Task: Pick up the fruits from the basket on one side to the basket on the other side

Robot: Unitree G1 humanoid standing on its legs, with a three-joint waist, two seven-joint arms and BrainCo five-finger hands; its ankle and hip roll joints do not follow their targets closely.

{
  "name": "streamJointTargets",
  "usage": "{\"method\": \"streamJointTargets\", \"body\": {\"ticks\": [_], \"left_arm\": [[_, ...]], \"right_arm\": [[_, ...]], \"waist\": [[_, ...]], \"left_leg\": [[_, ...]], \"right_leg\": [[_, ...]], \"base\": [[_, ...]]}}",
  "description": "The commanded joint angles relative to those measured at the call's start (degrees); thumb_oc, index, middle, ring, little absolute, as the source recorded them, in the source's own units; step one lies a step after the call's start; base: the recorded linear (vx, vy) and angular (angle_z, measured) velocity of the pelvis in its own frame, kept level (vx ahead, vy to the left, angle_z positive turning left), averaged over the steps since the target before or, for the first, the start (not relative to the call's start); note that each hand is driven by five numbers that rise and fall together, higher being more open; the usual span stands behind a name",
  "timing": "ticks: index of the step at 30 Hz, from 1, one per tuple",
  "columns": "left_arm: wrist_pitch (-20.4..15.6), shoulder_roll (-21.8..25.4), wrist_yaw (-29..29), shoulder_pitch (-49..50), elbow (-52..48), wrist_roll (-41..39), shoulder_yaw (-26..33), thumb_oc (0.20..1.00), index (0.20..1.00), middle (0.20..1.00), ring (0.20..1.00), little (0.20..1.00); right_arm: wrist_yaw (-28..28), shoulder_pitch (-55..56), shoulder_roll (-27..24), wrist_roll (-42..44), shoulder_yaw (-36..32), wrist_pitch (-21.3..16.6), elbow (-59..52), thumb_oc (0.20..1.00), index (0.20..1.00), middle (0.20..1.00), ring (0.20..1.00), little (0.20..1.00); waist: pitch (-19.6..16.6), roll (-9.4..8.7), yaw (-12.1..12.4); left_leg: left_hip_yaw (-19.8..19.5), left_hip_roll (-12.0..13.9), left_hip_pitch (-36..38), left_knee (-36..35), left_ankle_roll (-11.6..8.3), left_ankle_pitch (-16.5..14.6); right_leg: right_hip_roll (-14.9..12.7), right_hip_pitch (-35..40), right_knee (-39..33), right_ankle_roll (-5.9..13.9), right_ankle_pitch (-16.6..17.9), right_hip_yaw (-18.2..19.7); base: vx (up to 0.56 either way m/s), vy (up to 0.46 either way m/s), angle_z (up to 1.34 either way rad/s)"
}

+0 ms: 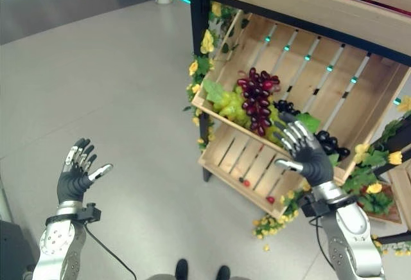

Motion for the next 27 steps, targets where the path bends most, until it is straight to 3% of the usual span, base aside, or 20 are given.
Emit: {"method": "streamJointTargets", "body": {"ticks": [1, 15, 16, 18, 19, 20, 21, 23, 24, 25, 26, 27], "left_arm": [[-3.51, 3.10, -0.39, -1.77, 1.33, 1.14, 2.88, 1.000, 1.000, 1.000, 1.000, 1.000], [-3.14, 1.70, 0.77, -2.68, 3.52, 1.07, 2.01, 1.000, 1.000, 1.000, 1.000, 1.000], [-3.11, 1.93, 1.22, -3.24, 3.15, 1.22, 1.91, 1.000, 1.000, 1.000, 1.000, 1.000], [-3.24, 2.16, 1.27, -3.30, 2.90, 1.08, 1.93, 1.000, 1.000, 1.000, 1.000, 1.000], [-3.36, 2.55, 1.06, -3.99, 1.98, 0.63, 1.38, 1.000, 1.000, 1.000, 1.000, 1.000], [-3.34, 2.55, 1.06, -4.06, 1.96, 0.63, 1.35, 1.000, 1.000, 1.000, 1.000, 1.000], [-3.42, 3.04, 0.90, -5.11, 1.89, 0.22, 0.50, 1.000, 1.000, 1.000, 1.000, 1.000], [-3.42, 3.04, 0.90, -5.11, 1.89, 0.22, 0.50, 1.000, 1.000, 1.000, 1.000, 1.000], [-3.58, 3.44, 0.59, -5.96, 2.08, -0.44, -0.51, 1.000, 1.000, 1.000, 1.000, 1.000], [-3.68, 3.00, -0.65, -5.80, 1.64, -1.81, -1.94, 1.000, 1.000, 1.000, 1.000, 1.000], [-3.70, 3.05, -0.64, -5.31, 0.57, -2.00, -1.53, 1.000, 1.000, 1.000, 1.000, 1.000], [-3.67, 3.03, -0.64, -5.33, 0.53, -2.00, -1.52, 1.000, 1.000, 1.000, 1.000, 1.000]], "right_arm": [[0.07, -2.32, -0.68, -2.20, 1.22, -1.62, -0.22, 1.000, 1.000, 1.000, 1.000, 1.000], [-1.21, 0.44, 2.45, -4.80, -0.45, -1.59, 3.20, 1.000, 1.000, 1.000, 1.000, 1.000], [-1.09, -0.35, 3.01, -4.44, -0.02, -1.85, 2.92, 1.000, 1.000, 1.000, 1.000, 1.000], [-1.16, -0.59, 3.13, -4.50, 0.06, -1.87, 2.67, 1.000, 1.000, 1.000, 1.000, 1.000], [-1.00, -0.40, 3.70, -4.07, -0.54, -1.91, 2.05, 1.000, 1.000, 1.000, 1.000, 1.000], [-0.99, -0.41, 3.72, -4.07, -0.62, -1.90, 2.04, 1.000, 1.000, 1.000, 1.000, 1.000], [-1.04, -0.22, 4.17, -4.05, -0.80, -2.18, 1.65, 1.000, 1.000, 1.000, 1.000, 1.000], [-1.04, -0.22, 4.17, -4.05, -0.80, -2.18, 1.65, 1.000, 1.000, 1.000, 1.000, 1.000], [-1.15, -0.19, 4.37, -4.36, -1.05, -2.49, 1.26, 1.000, 1.000, 1.000, 1.000, 1.000], [-0.62, -0.50, 4.96, -3.85, -1.27, -2.95, 0.56, 1.000, 1.000, 1.000, 1.000, 1.000], [-1.53, -1.92, 5.53, -2.65, -0.86, -3.73, 1.58, 1.000, 1.000, 1.000, 1.000, 1.000], [-1.52, -1.99, 5.51, -2.64, -0.87, -3.77, 1.65, 1.000, 1.000, 1.000, 1.000, 1.000]], "waist": [[-1.01, -2.04, 1.00], [-1.89, -2.63, 0.65], [-1.55, -2.17, 1.03], [-1.17, -1.89, 1.17], [-0.35, -1.51, 1.33], [-0.39, -1.50, 1.16], [0.29, -1.36, 0.72], [0.29, -1.36, 0.72], [0.89, -1.53, -0.22], [0.78, -1.56, 0.26], [1.09, -1.70, 1.82], [0.94, -1.52, 1.63]], "left_leg": [[1.79, 0.81, -0.41, 3.40, -1.80, -4.83], [-0.88, 1.39, -1.06, 4.47, -3.21, -4.10], [-2.14, 1.72, -0.93, 4.43, -2.98, -4.04], [-2.85, 1.85, -0.86, 4.34, -2.84, -3.96], [-5.69, 1.61, -0.77, 4.80, -2.88, -3.91], [-5.91, 1.52, -1.03, 4.82, -2.83, -3.66], [-8.85, 0.97, -1.70, 5.98, -2.99, -3.57], [-8.85, 0.97, -1.70, 5.98, -2.99, -3.57], [-11.07, 0.36, -2.57, 6.86, -3.17, -3.49], [-15.89, -0.33, -6.39, 8.78, -4.30, -2.12], [-18.31, 0.47, -8.40, 7.02, -5.91, 0.90], [-18.57, 0.58, -8.67, 6.83, -5.97, 1.25]], "right_leg": [[-2.84, 0.58, -0.52, 6.14, -1.13, 1.27], [-2.58, 3.04, -2.18, 4.84, -1.45, -2.83], [-3.39, 1.65, 2.69, 4.95, -2.49, -4.04], [-3.82, 0.69, 5.34, 5.02, -3.14, -4.58], [-4.80, -0.30, 10.42, 5.09, -5.13, -4.94], [-4.89, -0.47, 10.43, 5.11, -4.96, -5.16], [-4.54, -1.10, 13.76, 5.66, -5.90, -2.12], [-4.54, -1.10, 13.76, 5.66, -5.90, -2.12], [-3.90, -1.73, 15.74, 6.00, -6.23, 1.43], [-0.39, 0.20, 12.77, 4.48, -9.31, 9.99], [1.14, 1.51, 9.37, 3.27, -10.15, 8.47], [1.28, 1.31, 9.14, 3.29, -9.79, 8.26]], "base": [[-0.04, -0.058, 0.01], [-0.01, -0.035, 0.12], [0.00, 0.004, 0.09], [-0.01, -0.004, 0.23], [-0.02, -0.010, 0.42], [-0.02, -0.044, 0.49], [-0.02, -0.028, 0.24], [-0.02, -0.031, 0.78], [-0.14, -0.176, 1.74], [-0.27, -0.350, 2.72], [-0.26, -0.317, 1.80], [-0.23, -0.242, 2.17]]}}
